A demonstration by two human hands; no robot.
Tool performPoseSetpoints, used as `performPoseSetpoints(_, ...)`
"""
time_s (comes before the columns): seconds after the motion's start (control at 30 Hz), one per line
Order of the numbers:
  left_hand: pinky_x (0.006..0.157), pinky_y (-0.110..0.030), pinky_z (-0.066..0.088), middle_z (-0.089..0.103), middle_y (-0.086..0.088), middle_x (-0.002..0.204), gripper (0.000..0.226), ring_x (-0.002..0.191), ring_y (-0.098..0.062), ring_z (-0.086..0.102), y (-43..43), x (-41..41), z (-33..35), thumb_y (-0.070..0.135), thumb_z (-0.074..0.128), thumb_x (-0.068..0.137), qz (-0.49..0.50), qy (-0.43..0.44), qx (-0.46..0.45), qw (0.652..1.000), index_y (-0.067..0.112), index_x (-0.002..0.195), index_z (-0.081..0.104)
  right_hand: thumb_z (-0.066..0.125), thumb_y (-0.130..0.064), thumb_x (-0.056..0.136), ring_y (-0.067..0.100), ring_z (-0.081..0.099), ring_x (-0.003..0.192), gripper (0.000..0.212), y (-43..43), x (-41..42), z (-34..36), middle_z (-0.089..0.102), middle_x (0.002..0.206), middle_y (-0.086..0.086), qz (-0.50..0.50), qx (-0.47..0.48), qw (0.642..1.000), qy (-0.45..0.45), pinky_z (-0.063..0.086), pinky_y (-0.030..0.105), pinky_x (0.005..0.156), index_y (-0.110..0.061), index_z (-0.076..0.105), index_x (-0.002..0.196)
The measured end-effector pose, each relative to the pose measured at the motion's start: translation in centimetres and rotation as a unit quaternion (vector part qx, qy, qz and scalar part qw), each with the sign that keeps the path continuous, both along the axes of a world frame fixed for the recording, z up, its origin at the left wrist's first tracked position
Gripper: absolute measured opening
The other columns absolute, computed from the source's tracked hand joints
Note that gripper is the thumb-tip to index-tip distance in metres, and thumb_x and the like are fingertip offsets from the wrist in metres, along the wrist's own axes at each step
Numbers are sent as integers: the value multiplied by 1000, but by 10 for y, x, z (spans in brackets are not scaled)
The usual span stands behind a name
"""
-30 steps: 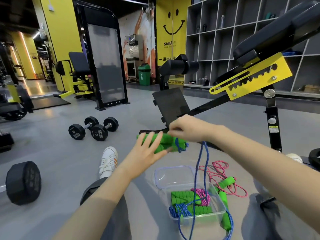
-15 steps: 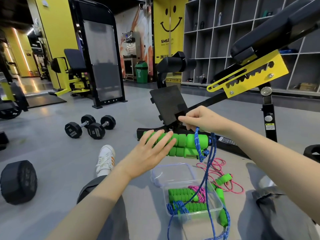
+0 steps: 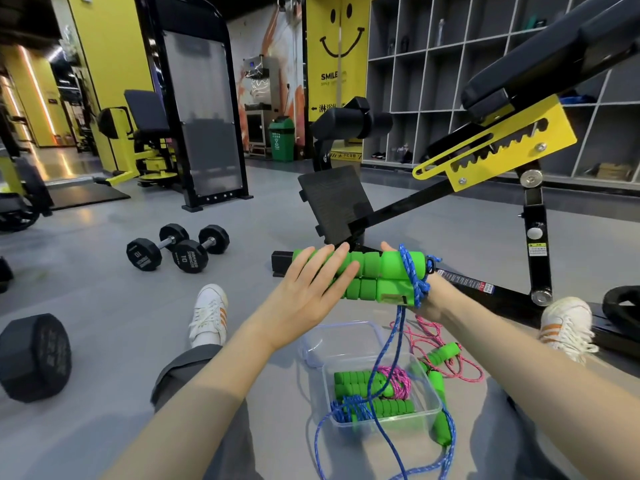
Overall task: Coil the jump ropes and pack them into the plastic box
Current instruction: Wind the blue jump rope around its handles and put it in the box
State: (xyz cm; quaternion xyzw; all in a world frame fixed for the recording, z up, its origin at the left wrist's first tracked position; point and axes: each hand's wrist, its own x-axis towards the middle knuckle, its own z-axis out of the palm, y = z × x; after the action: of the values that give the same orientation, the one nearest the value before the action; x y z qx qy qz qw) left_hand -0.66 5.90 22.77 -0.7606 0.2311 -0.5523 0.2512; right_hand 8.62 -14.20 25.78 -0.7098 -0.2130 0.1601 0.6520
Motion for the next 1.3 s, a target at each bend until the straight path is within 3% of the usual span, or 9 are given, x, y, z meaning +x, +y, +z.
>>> performPoseSetpoints(0.13, 99, -49, 40, 39, -24, 136, 40, 119, -38, 45, 1, 6, -8, -3, 36, 96, 19, -27, -28, 999, -1, 136, 40, 34, 3, 95, 6, 24, 32, 52, 9, -11, -23, 33, 37, -8, 44, 135, 988, 59, 25, 18, 37, -22, 45, 51)
performPoseSetpoints(0.23, 100, -49, 38, 39, -22, 137, 41, 119, -37, 44, 2, 11, -13, -3, 34, 96, 38, -28, -32, 998, -1, 137, 40, 31, -10, 97, 8, 17, 35, 36, 17, -14, -38, 33, 40, -2, -8, 111, 991, 80, 23, 20, 39, -14, 43, 63)
performPoseSetpoints(0.37, 101, -49, 37, 40, -21, 137, 41, 120, -37, 43, 5, 16, -20, -2, 34, 96, 51, -29, -32, 998, 0, 136, 41, 31, -25, 101, 11, 24, 32, 36, 14, -27, -51, 39, 50, 8, -17, 46, 998, 40, 28, 23, 42, -4, 55, 85)
performPoseSetpoints(0.57, 101, -49, 34, 39, -21, 137, 42, 119, -37, 43, 11, 20, -33, -2, 27, 96, 87, -24, -38, 995, 1, 136, 41, 34, -15, 101, 11, 31, 33, 24, -5, -39, -39, 47, 58, 9, 71, -74, 995, -14, 41, 24, 44, -5, 51, 114)
performPoseSetpoints(0.7, 101, -50, 33, 40, -21, 136, 42, 119, -38, 43, 22, 24, -40, -1, 28, 96, 107, -17, -23, 994, 0, 136, 41, 40, -16, 100, 11, 37, 35, 24, -24, -41, -12, 39, 51, 1, 178, -167, 970, -22, 52, 31, 57, -2, 54, 112)
performPoseSetpoints(0.83, 101, -50, 33, 41, -22, 134, 43, 118, -38, 43, 25, 20, -44, -1, 26, 96, 113, -3, -6, 994, 0, 136, 42, 49, -17, 97, 10, 43, 38, 25, -39, -33, 27, 40, 44, -7, 213, -276, 930, -117, 45, 18, 48, 5, 56, 105)
performPoseSetpoints(0.93, 99, -50, 36, 41, -23, 133, 41, 116, -39, 44, 24, 15, -44, -1, 23, 98, 107, 14, 14, 994, -1, 135, 42, 57, -18, 92, 9, 43, 39, 25, -44, -25, 55, 41, 47, -8, 244, -334, 896, -160, 50, 26, 55, 7, 57, 93)
performPoseSetpoints(1.07, 100, -51, 34, 40, -24, 134, 42, 117, -40, 43, 29, 10, -45, -1, 20, 99, 108, 23, 35, 993, -1, 135, 40, 56, -11, 92, 12, 43, 40, 13, -47, -18, 83, 43, 48, -2, 308, -347, 873, -148, 55, 34, 68, 0, 62, 91)
performPoseSetpoints(1.3, 99, -50, 36, 42, -22, 134, 38, 117, -38, 45, 33, 7, -38, 0, 29, 98, 69, 19, 50, 996, 1, 135, 42, 54, -6, 91, 5, 45, 52, 17, -40, -3, 105, 55, 67, 6, 242, -276, 898, -244, 42, 19, 51, -8, 71, 94)
